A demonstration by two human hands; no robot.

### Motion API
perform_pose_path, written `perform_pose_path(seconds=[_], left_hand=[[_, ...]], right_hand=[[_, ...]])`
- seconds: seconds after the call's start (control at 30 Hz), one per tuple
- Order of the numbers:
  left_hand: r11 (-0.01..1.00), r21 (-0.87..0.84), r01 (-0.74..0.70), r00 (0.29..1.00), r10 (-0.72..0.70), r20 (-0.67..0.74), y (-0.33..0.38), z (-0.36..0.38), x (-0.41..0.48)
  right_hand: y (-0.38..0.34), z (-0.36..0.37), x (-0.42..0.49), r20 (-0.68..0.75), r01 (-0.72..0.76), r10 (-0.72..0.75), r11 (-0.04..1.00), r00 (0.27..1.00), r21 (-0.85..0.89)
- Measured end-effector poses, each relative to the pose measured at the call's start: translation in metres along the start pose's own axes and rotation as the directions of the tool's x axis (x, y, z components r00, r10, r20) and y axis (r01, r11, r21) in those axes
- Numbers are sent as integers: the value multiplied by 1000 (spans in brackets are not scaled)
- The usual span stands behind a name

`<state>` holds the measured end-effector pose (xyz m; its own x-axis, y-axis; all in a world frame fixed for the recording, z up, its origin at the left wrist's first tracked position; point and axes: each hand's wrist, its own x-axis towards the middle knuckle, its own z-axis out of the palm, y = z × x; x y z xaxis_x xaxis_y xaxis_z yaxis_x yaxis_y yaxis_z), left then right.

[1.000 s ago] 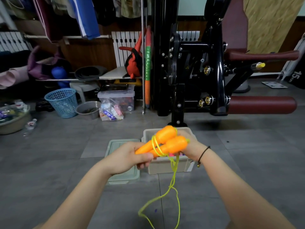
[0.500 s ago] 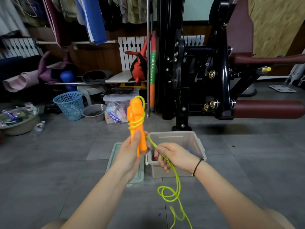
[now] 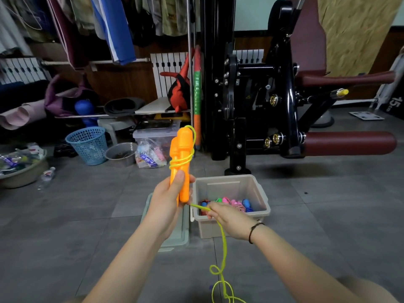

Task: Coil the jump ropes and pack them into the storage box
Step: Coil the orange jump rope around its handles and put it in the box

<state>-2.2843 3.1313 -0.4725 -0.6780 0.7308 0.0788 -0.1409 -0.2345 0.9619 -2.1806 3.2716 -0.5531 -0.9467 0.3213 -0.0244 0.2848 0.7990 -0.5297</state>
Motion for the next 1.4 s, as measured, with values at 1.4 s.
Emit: perform_pose_path(seconds=[1.4], left_hand=[[998,-50,40,965,-26,259,15,-30,16]], right_hand=[[97,38,13,109,-437,458,883,882,-173]])
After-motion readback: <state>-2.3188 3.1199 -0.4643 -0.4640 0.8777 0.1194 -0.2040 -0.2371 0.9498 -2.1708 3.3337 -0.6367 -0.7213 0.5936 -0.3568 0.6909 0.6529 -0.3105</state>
